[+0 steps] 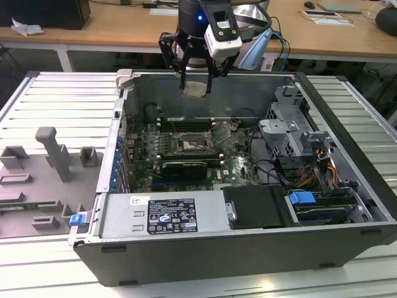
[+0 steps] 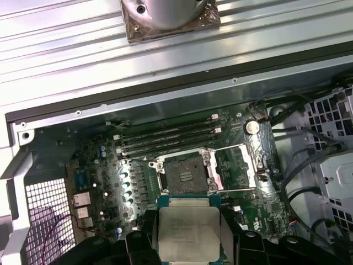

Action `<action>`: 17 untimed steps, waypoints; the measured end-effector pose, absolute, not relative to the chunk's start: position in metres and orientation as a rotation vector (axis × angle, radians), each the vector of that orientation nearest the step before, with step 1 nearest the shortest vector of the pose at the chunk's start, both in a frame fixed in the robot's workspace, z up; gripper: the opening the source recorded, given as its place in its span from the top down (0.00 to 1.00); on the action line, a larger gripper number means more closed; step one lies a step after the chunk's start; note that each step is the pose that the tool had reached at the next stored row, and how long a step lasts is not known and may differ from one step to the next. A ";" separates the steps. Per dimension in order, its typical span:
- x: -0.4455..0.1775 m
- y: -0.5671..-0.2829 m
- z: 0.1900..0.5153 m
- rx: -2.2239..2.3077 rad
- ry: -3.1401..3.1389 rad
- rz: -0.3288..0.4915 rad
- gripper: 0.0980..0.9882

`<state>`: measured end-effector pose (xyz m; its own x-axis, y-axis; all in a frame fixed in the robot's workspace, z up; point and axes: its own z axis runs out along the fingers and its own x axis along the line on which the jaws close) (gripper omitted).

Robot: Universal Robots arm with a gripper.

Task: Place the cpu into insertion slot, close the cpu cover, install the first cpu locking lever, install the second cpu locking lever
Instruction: 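Place the cpu into insertion slot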

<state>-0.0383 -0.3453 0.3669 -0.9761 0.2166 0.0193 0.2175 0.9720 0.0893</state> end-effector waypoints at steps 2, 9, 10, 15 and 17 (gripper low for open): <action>-0.038 -0.345 0.367 -0.356 -3.109 -0.143 0.50; -0.038 -0.345 0.367 -0.396 -3.105 -0.143 0.50; -0.038 -0.345 0.367 -0.403 -3.105 -0.143 0.50; -0.038 -0.345 0.367 -0.426 -3.102 -0.143 0.50; -0.038 -0.345 0.367 -0.434 -3.101 -0.143 0.50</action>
